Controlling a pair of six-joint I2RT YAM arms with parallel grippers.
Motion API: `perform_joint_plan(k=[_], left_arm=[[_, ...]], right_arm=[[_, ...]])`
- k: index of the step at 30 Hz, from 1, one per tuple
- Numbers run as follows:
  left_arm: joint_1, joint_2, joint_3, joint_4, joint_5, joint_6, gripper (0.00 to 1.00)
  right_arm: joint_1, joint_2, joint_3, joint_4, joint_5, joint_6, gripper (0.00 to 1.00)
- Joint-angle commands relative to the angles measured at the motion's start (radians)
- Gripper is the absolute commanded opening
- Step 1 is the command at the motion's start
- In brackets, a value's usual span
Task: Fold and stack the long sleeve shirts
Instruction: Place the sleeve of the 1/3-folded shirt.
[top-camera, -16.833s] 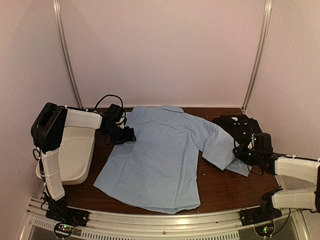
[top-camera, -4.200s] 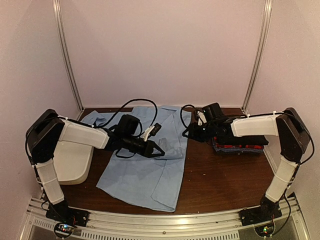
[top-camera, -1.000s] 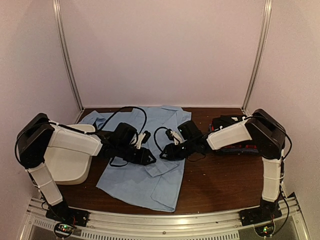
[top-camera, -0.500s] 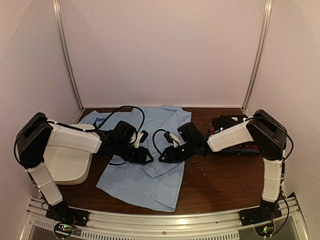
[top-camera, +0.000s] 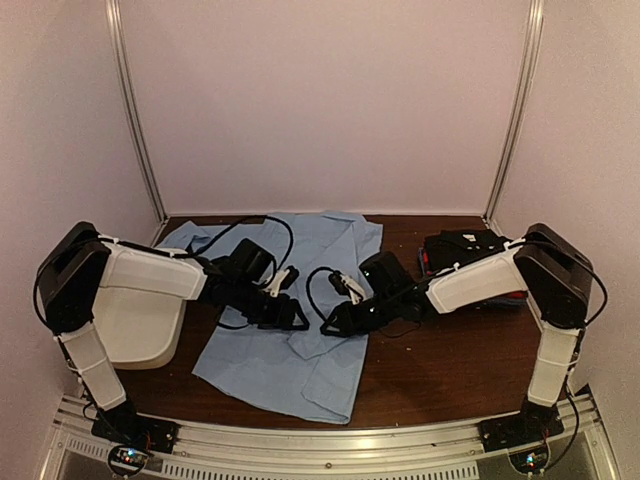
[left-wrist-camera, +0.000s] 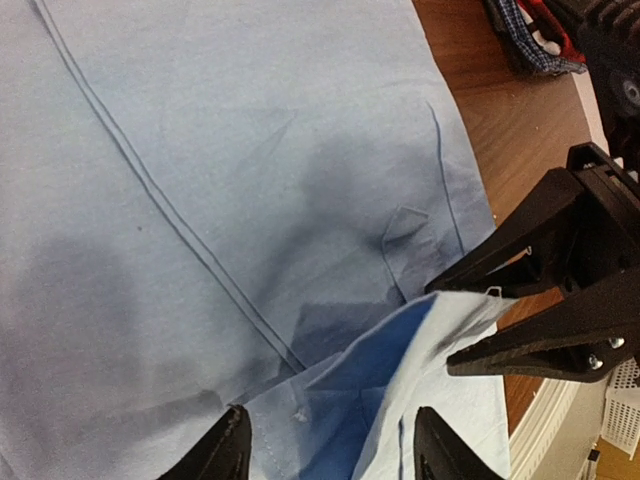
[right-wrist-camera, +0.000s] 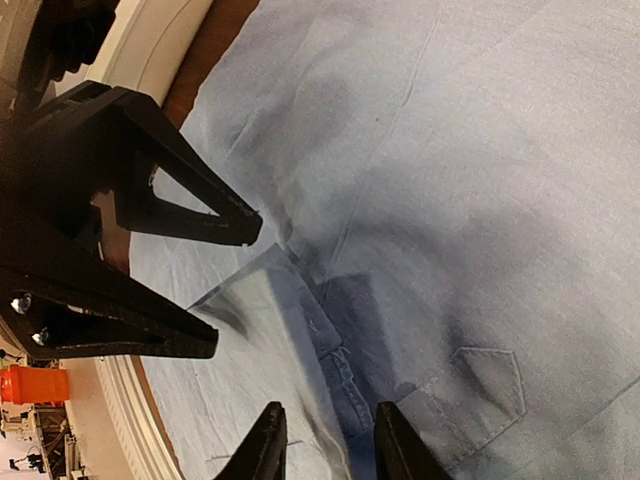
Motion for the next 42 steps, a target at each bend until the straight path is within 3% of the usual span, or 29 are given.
perform_joint_plan(k=[1,8,17,28,42], left_arm=[[0.0,0.031,0.033,0.003,0.112,0.043,0.56],[-0.041,0.03,0.068,0.005,0.186,0.105,0.49],[-0.086,0.026,0.069,0.005,0.283,0.163,0.49],[-0.15,0.027,0.074,-0.013,0.338,0.196,0.6],[-0.236,-0.03,0.151,-0.05,0.351,0.179,0.76]], right_arm=[[0.016,-0.05,-0.03,0.027,0.014,0.013,0.32],[0.019,-0.1,-0.069,0.014,0.051,0.005,0.33],[0.018,-0.221,-0.121,-0.028,0.158,-0.003,0.42],[0.008,-0.404,-0.222,-0.066,0.337,0.044,0.46],[0.007,-0.4,-0.244,-0.084,0.36,0.068,0.46]])
